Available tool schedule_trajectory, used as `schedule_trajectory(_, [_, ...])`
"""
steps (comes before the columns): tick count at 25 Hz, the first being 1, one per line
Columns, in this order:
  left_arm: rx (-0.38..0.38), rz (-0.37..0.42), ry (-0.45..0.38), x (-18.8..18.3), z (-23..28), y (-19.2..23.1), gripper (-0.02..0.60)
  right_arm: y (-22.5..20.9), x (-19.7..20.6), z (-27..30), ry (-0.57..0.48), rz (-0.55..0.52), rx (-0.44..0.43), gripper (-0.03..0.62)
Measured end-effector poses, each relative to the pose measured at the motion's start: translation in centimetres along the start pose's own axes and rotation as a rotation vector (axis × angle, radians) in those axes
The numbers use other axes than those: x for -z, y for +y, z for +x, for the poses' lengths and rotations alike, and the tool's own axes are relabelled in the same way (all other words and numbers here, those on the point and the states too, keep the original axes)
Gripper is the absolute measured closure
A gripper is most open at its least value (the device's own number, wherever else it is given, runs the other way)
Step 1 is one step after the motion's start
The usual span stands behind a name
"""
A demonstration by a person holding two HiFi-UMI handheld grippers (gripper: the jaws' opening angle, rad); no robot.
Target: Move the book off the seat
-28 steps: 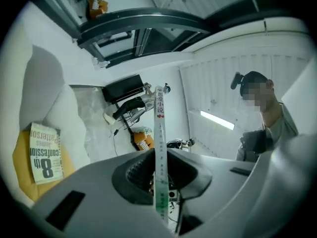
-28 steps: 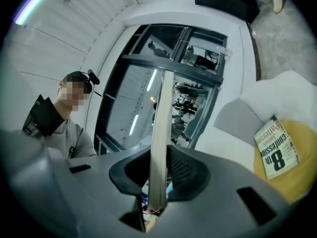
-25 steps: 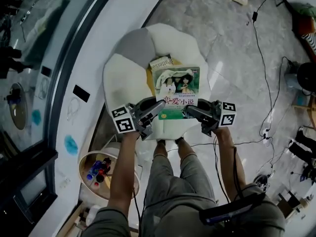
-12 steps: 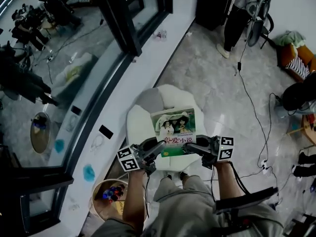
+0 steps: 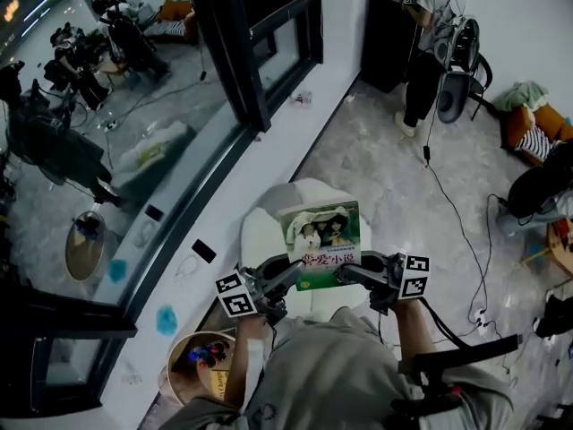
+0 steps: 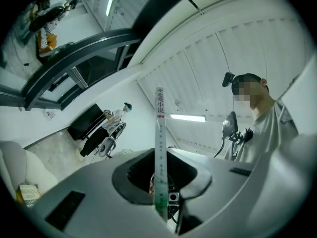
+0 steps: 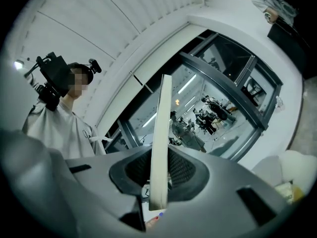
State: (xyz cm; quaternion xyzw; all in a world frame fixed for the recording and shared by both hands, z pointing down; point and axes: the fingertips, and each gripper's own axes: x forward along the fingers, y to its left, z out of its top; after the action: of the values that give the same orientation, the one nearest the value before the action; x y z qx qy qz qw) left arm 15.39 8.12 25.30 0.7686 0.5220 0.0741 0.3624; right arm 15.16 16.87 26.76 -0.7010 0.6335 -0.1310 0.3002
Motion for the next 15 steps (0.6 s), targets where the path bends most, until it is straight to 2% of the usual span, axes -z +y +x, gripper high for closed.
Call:
schedule_trajectory(8, [-0.030,0.006,0.011,-0.1,0.0,-0.6,0.508,0.4,-0.1,0.0,-0.008,0.015,-0.002,0.520])
schedule_trajectory(15, [-0.081,0.025,-0.018,-0.6,-0.3,-1.8,0.508,1.1,-0.5,0.4,0.017,0.036,-0.053,0.520])
